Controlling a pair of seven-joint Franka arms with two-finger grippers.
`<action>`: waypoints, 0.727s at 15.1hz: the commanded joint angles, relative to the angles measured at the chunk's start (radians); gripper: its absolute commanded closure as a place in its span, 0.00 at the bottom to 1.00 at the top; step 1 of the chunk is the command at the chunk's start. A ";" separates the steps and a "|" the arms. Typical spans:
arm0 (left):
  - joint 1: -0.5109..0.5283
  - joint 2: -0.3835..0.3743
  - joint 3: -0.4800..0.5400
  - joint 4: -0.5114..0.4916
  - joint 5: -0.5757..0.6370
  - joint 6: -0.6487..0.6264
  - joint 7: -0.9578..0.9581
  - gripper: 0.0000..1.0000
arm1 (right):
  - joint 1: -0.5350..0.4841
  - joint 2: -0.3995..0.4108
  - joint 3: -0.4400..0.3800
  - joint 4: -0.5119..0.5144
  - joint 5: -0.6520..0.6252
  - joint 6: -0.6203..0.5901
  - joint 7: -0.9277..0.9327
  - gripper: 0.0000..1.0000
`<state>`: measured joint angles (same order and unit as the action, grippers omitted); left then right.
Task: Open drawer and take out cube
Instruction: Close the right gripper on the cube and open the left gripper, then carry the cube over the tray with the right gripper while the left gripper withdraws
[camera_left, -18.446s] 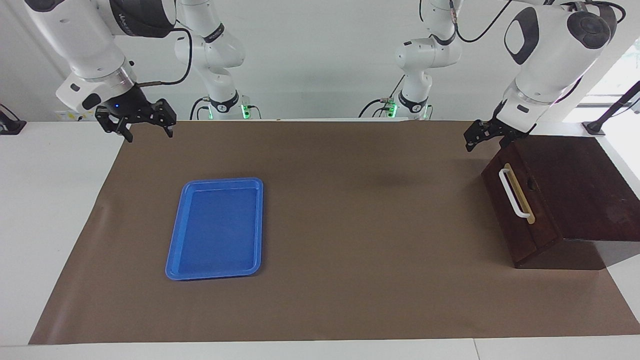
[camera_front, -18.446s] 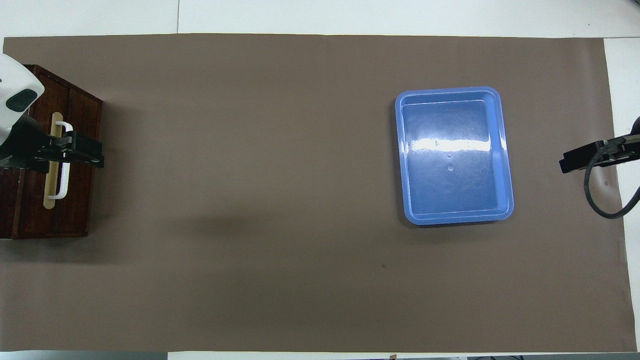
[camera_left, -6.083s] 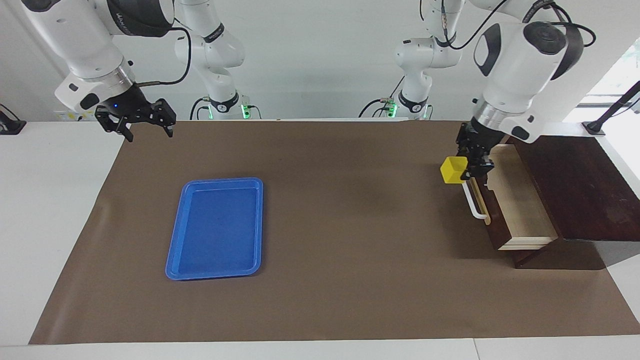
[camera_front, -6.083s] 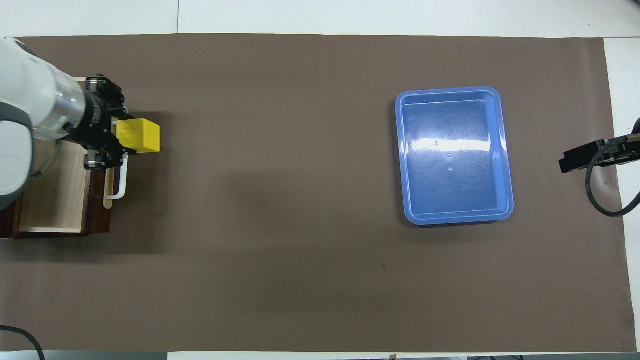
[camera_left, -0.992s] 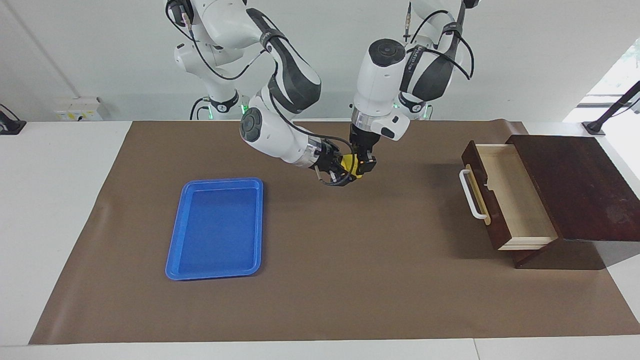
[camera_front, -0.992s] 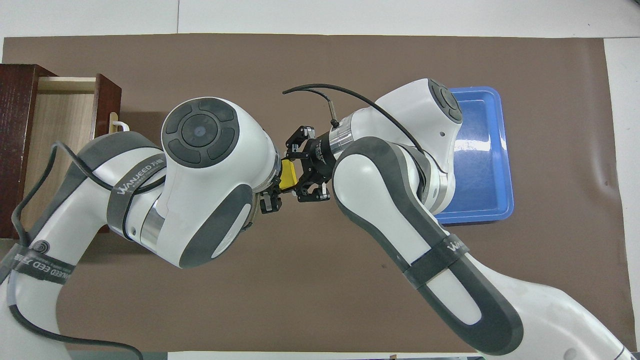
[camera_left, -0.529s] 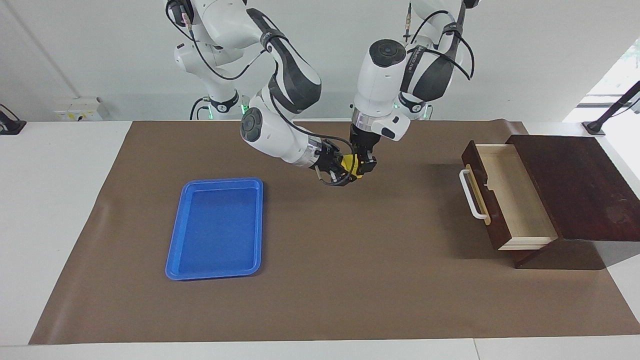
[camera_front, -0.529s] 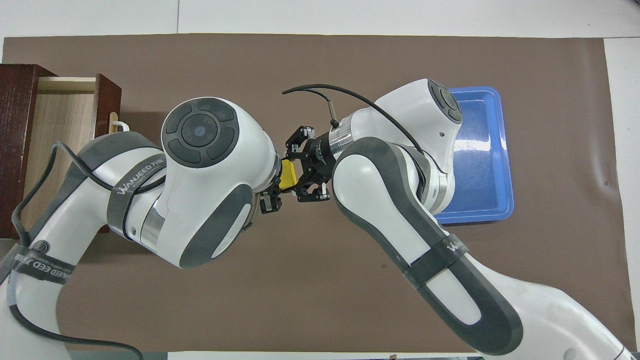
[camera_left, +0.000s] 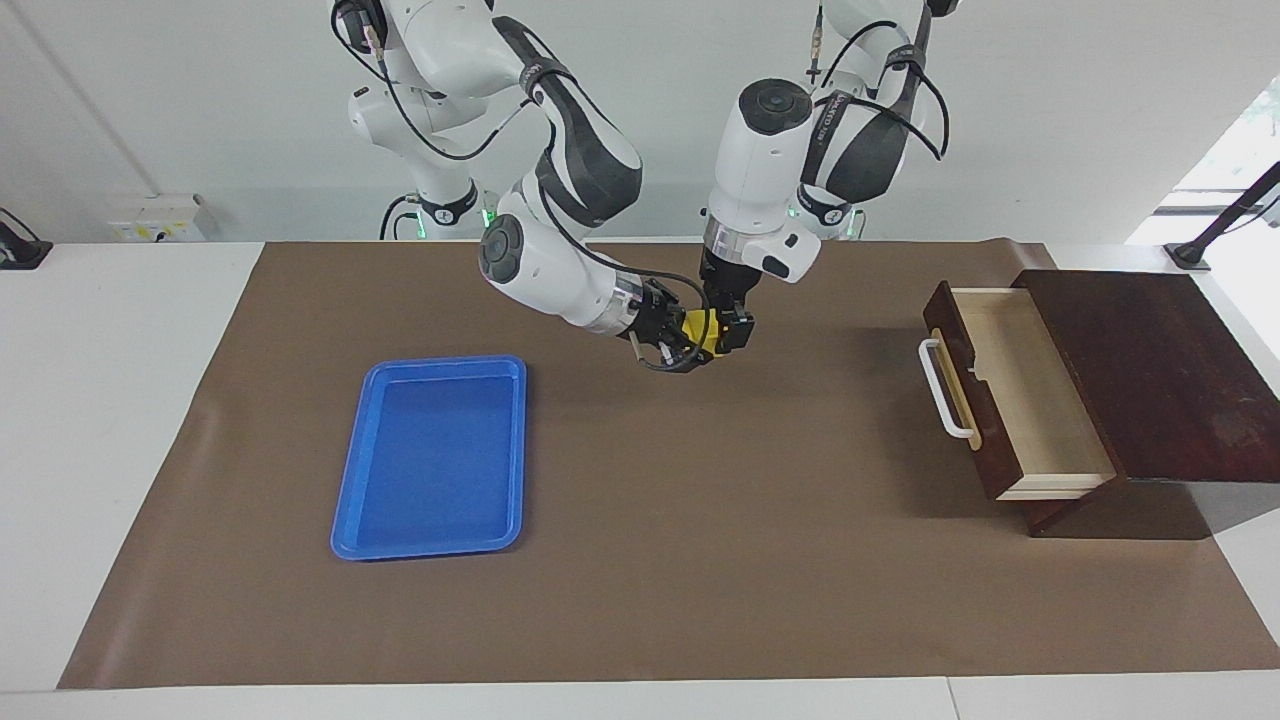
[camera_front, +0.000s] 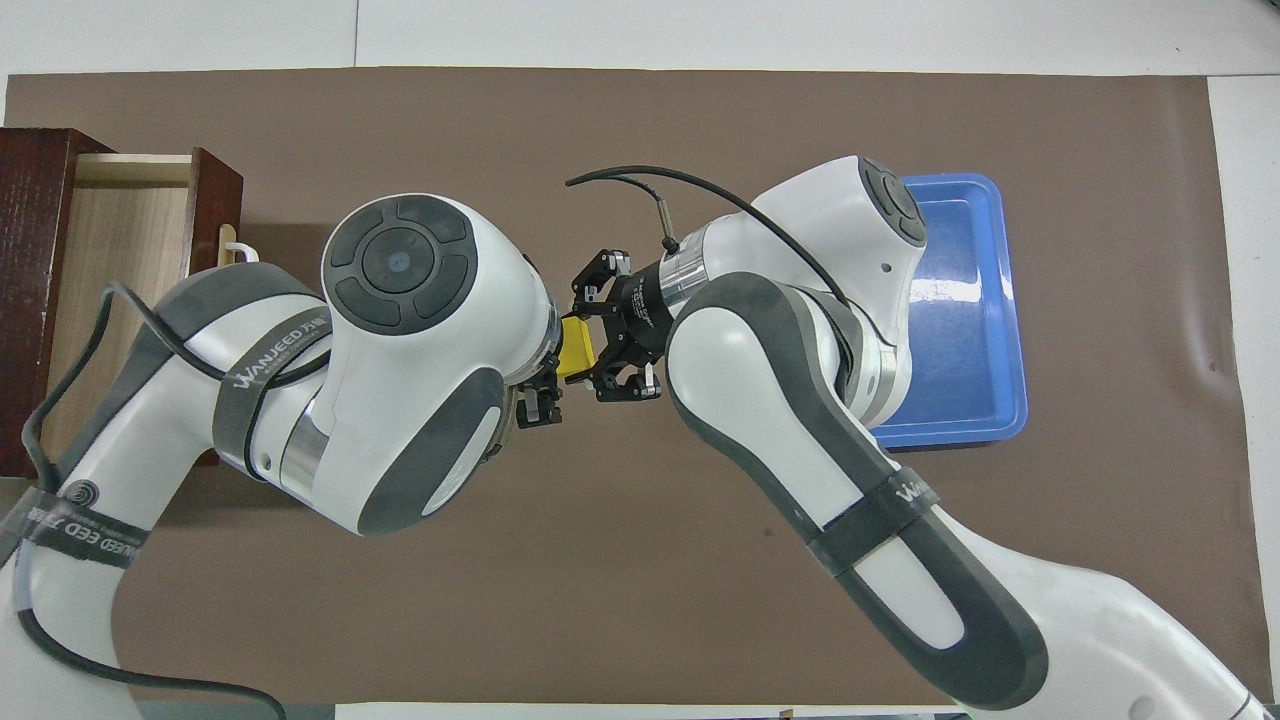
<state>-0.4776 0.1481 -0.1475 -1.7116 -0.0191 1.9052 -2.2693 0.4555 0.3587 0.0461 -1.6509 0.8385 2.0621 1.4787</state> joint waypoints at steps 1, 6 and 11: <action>0.011 -0.018 0.014 -0.016 0.010 -0.015 0.022 0.00 | -0.006 -0.004 0.006 -0.001 0.007 0.010 -0.026 1.00; 0.157 -0.038 0.014 -0.089 0.011 -0.002 0.192 0.00 | -0.056 -0.004 0.001 0.006 0.005 -0.013 -0.026 1.00; 0.364 -0.055 0.014 -0.151 0.019 0.063 0.511 0.00 | -0.234 -0.004 -0.003 0.014 -0.031 -0.153 -0.131 1.00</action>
<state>-0.1959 0.1345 -0.1222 -1.8083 -0.0126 1.9302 -1.8675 0.2978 0.3585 0.0355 -1.6435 0.8331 1.9838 1.4205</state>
